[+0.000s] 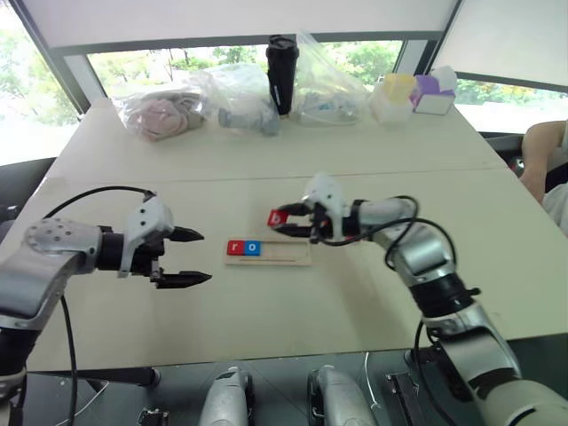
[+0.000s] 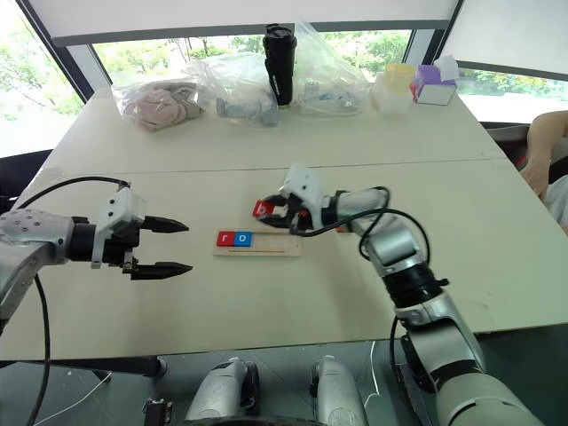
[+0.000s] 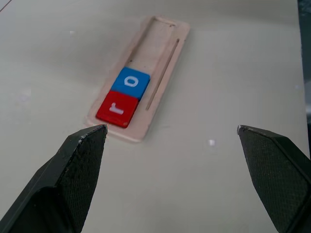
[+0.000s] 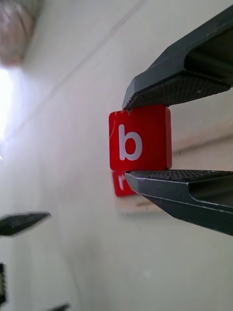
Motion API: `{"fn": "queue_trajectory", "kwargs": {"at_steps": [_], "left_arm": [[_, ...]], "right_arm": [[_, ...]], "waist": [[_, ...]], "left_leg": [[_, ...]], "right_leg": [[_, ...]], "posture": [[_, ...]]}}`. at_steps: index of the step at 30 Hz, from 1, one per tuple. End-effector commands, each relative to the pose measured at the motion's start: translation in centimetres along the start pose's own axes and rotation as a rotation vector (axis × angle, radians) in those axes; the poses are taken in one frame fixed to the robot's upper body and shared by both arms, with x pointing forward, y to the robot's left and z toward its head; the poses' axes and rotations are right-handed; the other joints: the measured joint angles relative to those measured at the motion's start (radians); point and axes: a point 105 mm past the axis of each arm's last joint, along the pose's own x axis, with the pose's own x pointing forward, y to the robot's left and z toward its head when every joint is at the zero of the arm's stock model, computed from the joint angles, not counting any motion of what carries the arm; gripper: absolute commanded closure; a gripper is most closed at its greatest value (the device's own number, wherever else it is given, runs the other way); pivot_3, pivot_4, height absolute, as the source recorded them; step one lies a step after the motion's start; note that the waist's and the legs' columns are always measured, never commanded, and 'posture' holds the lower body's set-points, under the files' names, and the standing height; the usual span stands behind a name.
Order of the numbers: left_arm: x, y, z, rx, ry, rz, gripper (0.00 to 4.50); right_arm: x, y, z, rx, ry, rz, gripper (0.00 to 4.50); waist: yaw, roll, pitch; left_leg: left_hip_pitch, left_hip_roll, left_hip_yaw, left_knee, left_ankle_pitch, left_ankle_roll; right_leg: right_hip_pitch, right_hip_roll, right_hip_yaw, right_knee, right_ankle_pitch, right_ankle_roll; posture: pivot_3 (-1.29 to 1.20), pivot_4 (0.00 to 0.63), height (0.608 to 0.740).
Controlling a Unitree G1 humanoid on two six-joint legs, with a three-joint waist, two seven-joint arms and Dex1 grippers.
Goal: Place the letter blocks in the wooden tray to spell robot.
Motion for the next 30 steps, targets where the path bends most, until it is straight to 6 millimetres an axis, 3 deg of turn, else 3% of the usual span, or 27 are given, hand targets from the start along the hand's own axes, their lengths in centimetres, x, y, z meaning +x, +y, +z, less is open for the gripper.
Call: {"fn": "queue_trajectory", "kwargs": {"at_steps": [1,17,30], "left_arm": [[-0.9,0.1,0.6,0.05,0.001,0.041,0.0],[-0.1,-1.4,0.4,0.001,-0.047,0.055,0.0],[0.2,-1.6,0.4,-0.01,-0.061,0.065,0.0]], "right_arm": [[1.0,0.0,-0.2,-0.075,0.027,0.053,3.29],[2.5,-0.1,-3.1,-0.084,0.11,0.124,3.29],[3.2,-1.0,-3.6,-0.085,0.125,0.107,3.29]], "waist": [[-0.002,0.0,0.0],[-0.006,0.0,0.0],[-0.008,0.0,0.0]], "left_leg": [[-0.002,-0.001,0.001,0.001,0.0,0.0],[0.001,0.001,0.0,0.001,0.001,-0.002],[0.002,0.001,0.0,0.001,0.002,-0.003]], "right_leg": [[-0.001,-0.001,0.0,0.0,0.001,0.001],[0.0,0.002,-0.001,0.002,0.001,0.002],[0.001,0.002,-0.001,0.002,0.001,0.002]], "posture": [[0.0,0.15,0.74],[0.0,0.15,0.74],[0.0,0.15,0.74]]}}
